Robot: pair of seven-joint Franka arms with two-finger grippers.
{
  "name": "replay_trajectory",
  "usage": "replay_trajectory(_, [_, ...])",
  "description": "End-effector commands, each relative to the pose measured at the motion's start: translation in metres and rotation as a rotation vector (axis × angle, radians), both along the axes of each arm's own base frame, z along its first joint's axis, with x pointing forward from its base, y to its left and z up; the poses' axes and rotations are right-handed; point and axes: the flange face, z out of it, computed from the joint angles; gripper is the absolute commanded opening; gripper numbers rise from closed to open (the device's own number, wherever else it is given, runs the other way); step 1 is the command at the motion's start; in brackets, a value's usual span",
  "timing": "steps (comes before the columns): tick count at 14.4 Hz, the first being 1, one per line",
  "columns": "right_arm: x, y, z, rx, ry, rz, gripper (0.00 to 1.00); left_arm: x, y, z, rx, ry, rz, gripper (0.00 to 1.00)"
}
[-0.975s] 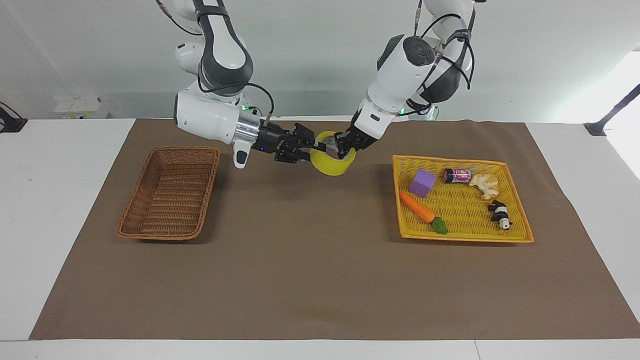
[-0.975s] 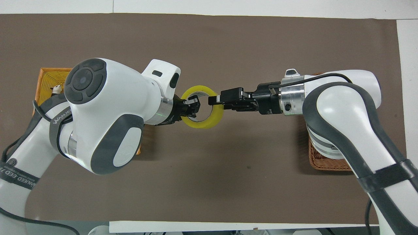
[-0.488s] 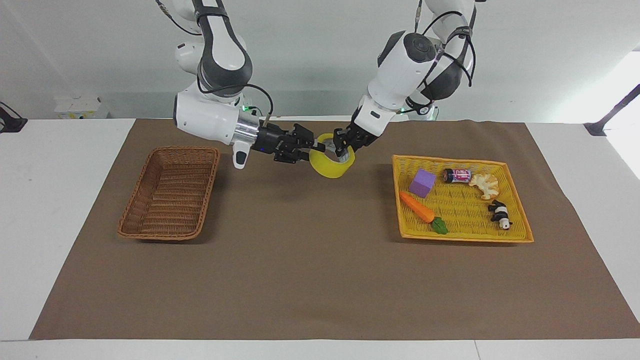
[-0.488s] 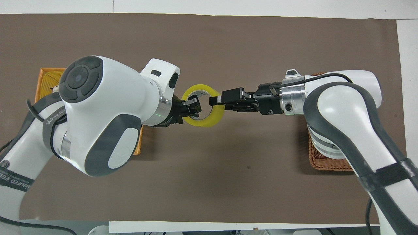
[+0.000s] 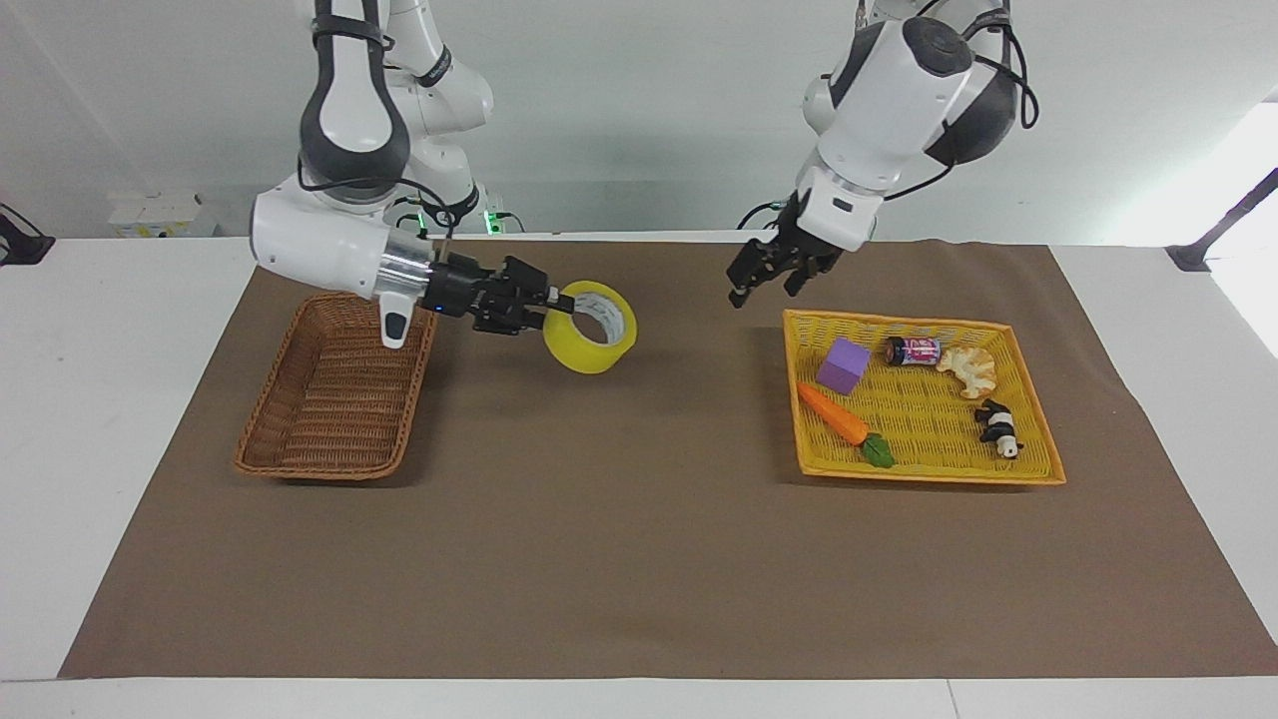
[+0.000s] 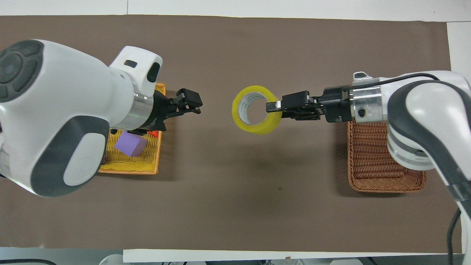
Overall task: Move tape to another basket
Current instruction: 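Open the left gripper and withdraw while the right gripper carries the tape, then lower the tape into the wicker basket and open the right gripper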
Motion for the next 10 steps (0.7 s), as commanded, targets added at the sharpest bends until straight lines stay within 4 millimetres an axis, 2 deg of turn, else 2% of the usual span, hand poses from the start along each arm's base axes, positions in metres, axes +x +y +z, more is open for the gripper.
replay_trajectory(1, [-0.014,-0.061,0.006,0.002,0.002,0.013,0.0,0.025,0.083,-0.009,0.043,0.025,0.025,1.0])
replay_trajectory(4, [-0.036,-0.148,-0.007,-0.055,-0.003,0.018,0.0,0.04,0.169,-0.019,0.113,0.005,0.019,1.0])
replay_trajectory(5, [-0.042,-0.172,-0.016,-0.066,-0.02,0.023,0.0,0.043,0.187,-0.02,0.119,-0.002,0.018,1.0])
replay_trajectory(6, [-0.048,-0.2,-0.035,-0.067,-0.035,0.034,0.0,0.044,0.204,-0.019,0.156,-0.012,0.006,1.0])
replay_trajectory(8, [-0.057,-0.244,-0.068,-0.076,-0.044,0.033,0.0,0.044,0.214,-0.021,0.223,-0.025,-0.088,1.0])
replay_trajectory(9, [-0.057,-0.264,-0.081,-0.084,-0.057,0.047,0.0,0.045,0.227,-0.022,0.225,-0.029,-0.115,1.0])
replay_trajectory(10, [-0.057,-0.282,-0.093,-0.083,-0.062,0.063,0.0,0.045,0.228,-0.021,0.227,-0.037,-0.144,1.0])
